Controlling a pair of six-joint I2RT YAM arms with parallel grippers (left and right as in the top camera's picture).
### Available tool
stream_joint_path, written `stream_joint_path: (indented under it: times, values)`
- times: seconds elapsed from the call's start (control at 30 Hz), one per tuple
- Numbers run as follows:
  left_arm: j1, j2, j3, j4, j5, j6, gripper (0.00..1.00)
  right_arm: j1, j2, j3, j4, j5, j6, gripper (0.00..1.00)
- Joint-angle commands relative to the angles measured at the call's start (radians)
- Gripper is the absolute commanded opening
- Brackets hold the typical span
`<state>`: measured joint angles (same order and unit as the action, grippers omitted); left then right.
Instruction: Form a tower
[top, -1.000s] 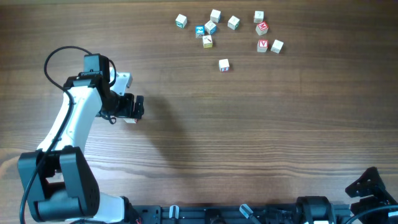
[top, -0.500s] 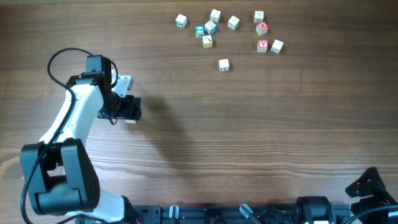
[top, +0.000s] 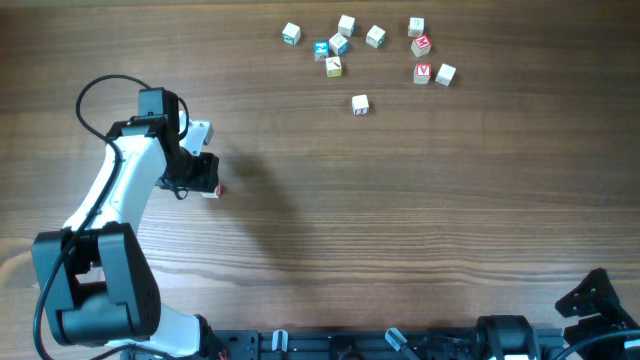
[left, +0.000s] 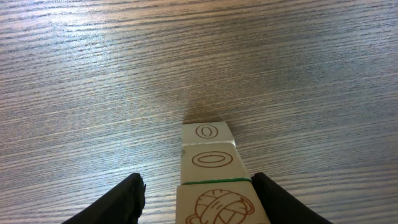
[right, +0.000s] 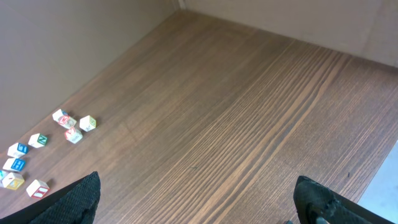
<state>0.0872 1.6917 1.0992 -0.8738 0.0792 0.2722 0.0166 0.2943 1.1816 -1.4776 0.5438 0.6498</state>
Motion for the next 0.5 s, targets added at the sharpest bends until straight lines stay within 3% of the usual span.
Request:
stream_joint_path:
  times: [0.0,0.13,0.23,0.37,0.4,0.47]
  values:
    - [0.000,0.010,0.015,0.003,-0.002,0.009,0.53,-0.003,-0.006,0.003,0.002,0.016,0.005,1.00]
    - [0.000,0.010,0.015,0.003,-0.002,0.009,0.48,-0.003,-0.006,0.003,0.002,0.016,0.005,1.00]
    - [0.000,0.010,0.015,0.002,0.005,0.008,0.56,-0.003,-0.006,0.003,0.002,0.016,0.006,1.00]
    - [0.000,0.010,0.015,0.001,0.021,0.008,0.55,-0.003,-0.006,0.003,0.002,0.016,0.005,1.00]
    - [0.000,0.010,0.015,-0.003,0.023,0.008,0.57,-0.003,-0.006,0.003,0.002,0.016,0.005,1.00]
    - [0.000,0.010,0.015,-0.006,0.058,0.000,0.72,-0.003,-0.006,0.003,0.002,0.016,0.005,1.00]
